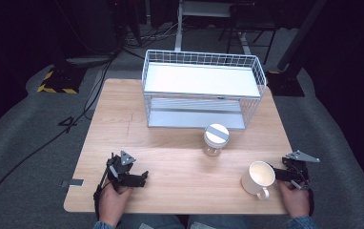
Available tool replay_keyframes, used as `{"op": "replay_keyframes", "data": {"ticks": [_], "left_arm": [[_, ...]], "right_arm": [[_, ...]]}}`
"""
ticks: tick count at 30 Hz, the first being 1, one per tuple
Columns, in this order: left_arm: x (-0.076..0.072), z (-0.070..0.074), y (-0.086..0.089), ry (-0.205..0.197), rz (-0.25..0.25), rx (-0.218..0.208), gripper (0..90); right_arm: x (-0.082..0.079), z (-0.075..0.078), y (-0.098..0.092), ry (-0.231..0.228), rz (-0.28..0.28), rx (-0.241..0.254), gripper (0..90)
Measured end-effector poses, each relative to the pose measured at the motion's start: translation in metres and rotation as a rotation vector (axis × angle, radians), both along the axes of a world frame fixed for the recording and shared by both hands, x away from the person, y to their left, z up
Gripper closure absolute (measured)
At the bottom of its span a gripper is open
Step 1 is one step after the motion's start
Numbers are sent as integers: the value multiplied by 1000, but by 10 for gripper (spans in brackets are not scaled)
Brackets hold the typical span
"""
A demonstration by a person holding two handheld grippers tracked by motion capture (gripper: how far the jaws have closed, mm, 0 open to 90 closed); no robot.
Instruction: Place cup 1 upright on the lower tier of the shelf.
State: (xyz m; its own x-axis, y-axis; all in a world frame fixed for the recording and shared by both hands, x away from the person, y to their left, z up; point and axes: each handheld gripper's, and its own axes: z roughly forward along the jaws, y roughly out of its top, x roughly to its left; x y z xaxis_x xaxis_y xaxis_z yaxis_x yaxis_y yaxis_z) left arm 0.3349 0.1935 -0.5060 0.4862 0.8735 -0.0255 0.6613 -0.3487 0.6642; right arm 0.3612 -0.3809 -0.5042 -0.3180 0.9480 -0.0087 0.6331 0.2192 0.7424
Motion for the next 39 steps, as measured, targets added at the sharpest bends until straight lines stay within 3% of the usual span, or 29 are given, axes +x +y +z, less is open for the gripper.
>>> {"op": "replay_keyframes", "data": {"ticks": [23,25,27,31,34,39], "left_arm": [[2,1,-5,2,11,-6,18],[3,5,-9,-5,-18,-27,82],[2,12,-16,-37,-53,-32,124],[3,20,-24,-61,-91,-29,121],[6,31,-35,-72,-127,-57,116],[10,42,-49,-106,-164,-68,113]], "right_arm": [[0,0,0,0,2,0,193],[0,0,0,0,1,0,193],[0,0,0,0,1,1,193],[0,0,0,0,1,0,193],[0,0,0,0,1,1,193],[0,0,0,0,0,0,193]]}}
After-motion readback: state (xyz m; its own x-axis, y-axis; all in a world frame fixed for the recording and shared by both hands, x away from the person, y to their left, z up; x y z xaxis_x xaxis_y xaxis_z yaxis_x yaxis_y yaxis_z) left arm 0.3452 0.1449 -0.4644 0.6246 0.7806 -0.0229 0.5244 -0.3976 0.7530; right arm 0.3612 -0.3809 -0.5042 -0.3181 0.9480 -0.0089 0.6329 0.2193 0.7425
